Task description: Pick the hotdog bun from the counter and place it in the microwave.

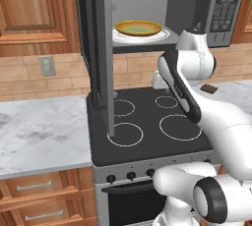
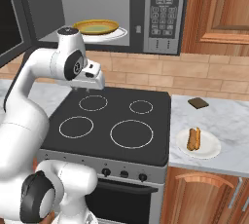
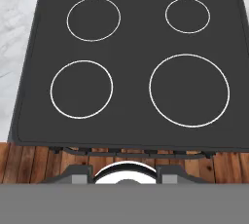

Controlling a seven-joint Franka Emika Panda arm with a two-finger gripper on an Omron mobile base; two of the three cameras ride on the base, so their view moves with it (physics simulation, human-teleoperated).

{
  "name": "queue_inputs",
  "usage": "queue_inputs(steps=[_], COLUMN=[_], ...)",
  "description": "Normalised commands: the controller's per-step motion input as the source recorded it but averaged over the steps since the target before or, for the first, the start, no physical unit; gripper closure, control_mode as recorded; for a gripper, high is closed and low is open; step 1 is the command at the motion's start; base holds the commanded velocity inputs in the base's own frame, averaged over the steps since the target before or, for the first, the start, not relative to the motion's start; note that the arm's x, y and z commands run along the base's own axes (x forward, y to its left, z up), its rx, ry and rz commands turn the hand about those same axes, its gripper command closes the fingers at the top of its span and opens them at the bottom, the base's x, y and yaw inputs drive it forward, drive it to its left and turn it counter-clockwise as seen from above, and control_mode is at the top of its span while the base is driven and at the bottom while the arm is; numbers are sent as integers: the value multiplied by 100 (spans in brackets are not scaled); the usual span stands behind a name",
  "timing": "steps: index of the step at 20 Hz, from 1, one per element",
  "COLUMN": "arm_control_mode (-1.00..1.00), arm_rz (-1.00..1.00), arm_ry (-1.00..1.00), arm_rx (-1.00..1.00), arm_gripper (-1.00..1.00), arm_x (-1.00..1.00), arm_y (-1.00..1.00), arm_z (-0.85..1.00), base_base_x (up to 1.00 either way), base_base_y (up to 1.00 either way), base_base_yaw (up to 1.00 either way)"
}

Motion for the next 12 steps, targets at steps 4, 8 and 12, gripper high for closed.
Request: queue_inputs(steps=[4, 8, 12], arm_control_mode=[-100, -100, -100], arm_rz=[0, 0, 0], arm_ry=[-1, -4, -1], arm_rx=[0, 2, 0], arm_gripper=[-100, -100, -100], arm_x=[-23, -47, -26], arm_y=[-12, -49, -71], arm_z=[-6, -18, -15], base_base_x=[0, 0, 0], base_base_y=[0, 0, 0], base_base_yaw=[0, 0, 0])
